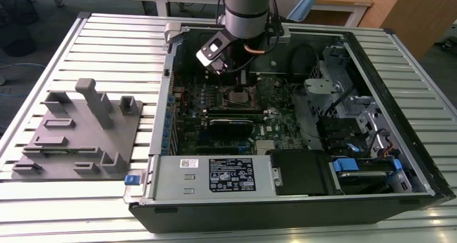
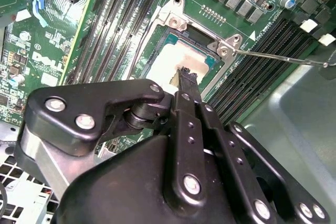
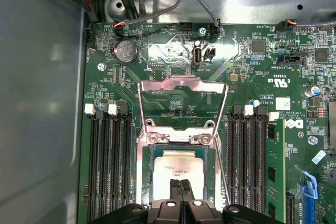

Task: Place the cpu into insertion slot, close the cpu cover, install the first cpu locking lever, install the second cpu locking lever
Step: 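Close the cpu cover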

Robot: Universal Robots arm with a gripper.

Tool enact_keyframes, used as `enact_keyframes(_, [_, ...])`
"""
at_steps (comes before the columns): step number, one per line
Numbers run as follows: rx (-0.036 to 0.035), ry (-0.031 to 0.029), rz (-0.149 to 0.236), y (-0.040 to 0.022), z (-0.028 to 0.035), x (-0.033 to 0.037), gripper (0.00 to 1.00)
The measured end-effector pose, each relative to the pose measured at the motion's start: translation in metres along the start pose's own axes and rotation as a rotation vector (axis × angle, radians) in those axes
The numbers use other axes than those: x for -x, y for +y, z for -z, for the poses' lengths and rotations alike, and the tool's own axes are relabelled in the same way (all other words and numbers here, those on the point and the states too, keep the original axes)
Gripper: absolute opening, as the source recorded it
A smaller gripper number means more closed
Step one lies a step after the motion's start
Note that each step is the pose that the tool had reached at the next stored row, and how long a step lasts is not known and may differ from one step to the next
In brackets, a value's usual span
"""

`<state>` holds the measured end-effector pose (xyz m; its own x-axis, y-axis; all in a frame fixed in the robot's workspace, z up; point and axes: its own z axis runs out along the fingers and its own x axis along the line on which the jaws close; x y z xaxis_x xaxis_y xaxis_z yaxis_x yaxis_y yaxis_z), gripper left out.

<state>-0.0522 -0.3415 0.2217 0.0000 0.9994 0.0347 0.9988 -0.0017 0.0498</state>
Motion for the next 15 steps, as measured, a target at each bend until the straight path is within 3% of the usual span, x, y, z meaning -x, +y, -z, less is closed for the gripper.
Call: enact_keyframes(15, [0.0002, 0.0002, 0.000, 0.0001, 0.0015, -0.0001, 0.11])
